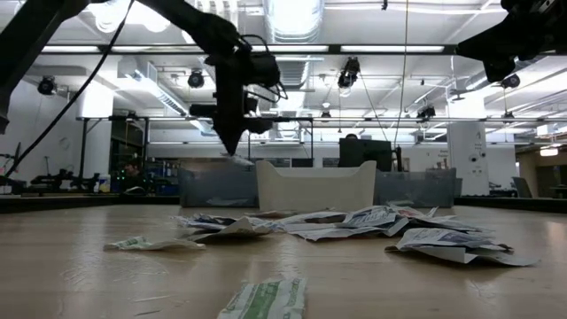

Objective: Pick & Place First Aid Supplies
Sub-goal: Put the blue bandage pack into the left gray bin

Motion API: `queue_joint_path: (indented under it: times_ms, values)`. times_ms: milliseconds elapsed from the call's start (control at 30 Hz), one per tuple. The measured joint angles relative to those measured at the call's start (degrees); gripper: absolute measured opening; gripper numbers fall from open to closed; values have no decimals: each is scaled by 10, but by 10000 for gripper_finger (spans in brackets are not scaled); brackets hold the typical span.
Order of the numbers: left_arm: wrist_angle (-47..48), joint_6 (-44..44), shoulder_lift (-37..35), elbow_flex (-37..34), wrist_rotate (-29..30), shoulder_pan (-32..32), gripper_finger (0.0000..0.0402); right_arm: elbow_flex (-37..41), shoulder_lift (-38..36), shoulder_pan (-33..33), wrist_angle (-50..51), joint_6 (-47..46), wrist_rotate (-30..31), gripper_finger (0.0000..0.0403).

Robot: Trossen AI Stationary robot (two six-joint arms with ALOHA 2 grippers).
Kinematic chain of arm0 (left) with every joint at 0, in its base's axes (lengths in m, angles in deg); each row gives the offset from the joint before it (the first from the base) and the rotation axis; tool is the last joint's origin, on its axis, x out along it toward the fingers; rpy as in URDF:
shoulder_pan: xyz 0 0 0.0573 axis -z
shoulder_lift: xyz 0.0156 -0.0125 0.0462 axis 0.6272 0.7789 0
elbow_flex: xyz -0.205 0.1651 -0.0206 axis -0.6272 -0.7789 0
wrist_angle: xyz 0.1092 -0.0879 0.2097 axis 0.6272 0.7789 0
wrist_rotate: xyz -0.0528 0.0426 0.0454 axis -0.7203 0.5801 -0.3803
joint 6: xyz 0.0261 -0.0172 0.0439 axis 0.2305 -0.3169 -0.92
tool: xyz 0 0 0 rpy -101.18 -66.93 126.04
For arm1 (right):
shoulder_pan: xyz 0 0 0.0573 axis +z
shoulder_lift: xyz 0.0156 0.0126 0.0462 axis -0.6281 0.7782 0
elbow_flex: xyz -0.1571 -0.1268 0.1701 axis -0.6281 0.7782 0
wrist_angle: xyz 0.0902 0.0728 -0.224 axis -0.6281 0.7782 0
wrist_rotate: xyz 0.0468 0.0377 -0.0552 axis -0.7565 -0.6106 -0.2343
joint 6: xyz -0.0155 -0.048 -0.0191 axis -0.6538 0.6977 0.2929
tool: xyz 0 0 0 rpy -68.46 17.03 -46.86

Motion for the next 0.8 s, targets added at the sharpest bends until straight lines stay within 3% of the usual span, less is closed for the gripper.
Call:
queue_joint_path:
  times_ms: [367, 800]
  values:
    - [-104, 5, 0, -86, -45, -33, 0, 0, 0, 0, 0, 0, 0, 38]
    - [-151, 9, 0, -112, -48, -36, 0, 0, 0, 0, 0, 0, 0, 38]
